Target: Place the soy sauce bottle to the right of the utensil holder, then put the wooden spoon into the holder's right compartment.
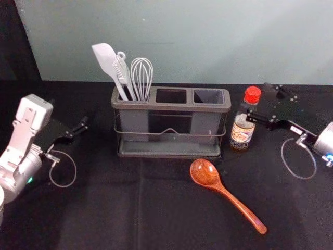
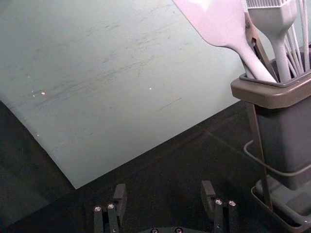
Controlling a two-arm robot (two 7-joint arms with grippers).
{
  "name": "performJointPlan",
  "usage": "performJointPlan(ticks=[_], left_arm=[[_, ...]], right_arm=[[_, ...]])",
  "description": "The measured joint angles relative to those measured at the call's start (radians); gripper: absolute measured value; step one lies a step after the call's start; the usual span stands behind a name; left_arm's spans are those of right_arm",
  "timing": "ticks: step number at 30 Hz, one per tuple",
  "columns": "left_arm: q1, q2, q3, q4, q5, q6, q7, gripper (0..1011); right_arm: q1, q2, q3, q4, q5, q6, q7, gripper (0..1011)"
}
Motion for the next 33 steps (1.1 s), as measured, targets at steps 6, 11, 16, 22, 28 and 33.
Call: performJointPlan(ticks=[6,11,16,22,28,33], left_arm=[[0.000,0.000,0.000,0.000,0.000,0.000,0.000,1005],[0.000,0.000,0.000,0.000,0.000,0.000,0.000,1005],[0.000,0.000,0.000,0.000,0.000,0.000,0.000,1005],[0.000,0.000,0.000,0.000,0.000,0.000,0.000,1005],[0.000,0.000,0.000,0.000,0.000,0.000,0.000,1005],[0.000,0.000,0.000,0.000,0.000,0.000,0.000,1005]], right_arm=[[-0.023,0.016,0.028,-0.044,0.014,-0.005,-0.010,1004],[-0.061,0.042,0.059,-0.111,0.041,-0.006,-0.010,1004],[-0.104,0.087,0.073,-0.195,0.055,0.011,0.005,1004],[-0.179,0.154,0.093,-0.327,0.094,0.038,0.031,1004],[-0.231,0.194,0.083,-0.429,0.102,0.101,0.010,1004],[-0.243,0.239,0.025,-0.503,0.079,0.204,-0.007,1004]])
